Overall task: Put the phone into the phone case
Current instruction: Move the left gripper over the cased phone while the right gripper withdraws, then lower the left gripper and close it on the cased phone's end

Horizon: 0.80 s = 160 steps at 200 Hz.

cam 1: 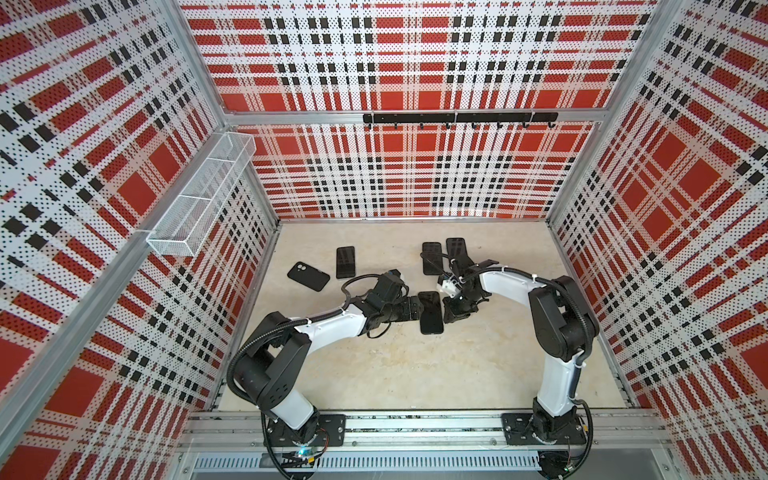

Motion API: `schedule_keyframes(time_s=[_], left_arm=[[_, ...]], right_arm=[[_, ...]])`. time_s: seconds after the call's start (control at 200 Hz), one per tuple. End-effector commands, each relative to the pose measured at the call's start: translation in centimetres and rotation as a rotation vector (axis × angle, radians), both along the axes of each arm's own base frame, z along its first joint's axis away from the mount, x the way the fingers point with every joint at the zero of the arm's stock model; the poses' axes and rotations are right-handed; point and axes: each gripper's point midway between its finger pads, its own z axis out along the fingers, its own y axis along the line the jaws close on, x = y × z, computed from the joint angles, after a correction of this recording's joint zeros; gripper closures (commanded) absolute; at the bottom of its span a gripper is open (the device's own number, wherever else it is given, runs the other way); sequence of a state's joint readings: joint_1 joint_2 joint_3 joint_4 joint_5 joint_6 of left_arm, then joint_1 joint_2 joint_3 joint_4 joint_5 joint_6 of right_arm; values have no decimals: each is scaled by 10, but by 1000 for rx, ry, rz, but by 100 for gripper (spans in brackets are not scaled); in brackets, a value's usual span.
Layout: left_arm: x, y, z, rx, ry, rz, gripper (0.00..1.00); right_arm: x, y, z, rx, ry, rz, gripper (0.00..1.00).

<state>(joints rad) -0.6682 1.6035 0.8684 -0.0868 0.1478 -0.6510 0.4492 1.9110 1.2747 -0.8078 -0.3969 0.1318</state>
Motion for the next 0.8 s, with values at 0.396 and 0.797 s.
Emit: schedule_keyframes(time_s=[0.396, 0.797], left_arm=[[-4, -34, -21, 310, 45, -79, 2], [-6, -63, -42, 438, 97, -111, 2]], right_arm=[[30, -91, 50, -77, -201, -292, 19], [22, -93, 27, -86, -177, -275, 12]])
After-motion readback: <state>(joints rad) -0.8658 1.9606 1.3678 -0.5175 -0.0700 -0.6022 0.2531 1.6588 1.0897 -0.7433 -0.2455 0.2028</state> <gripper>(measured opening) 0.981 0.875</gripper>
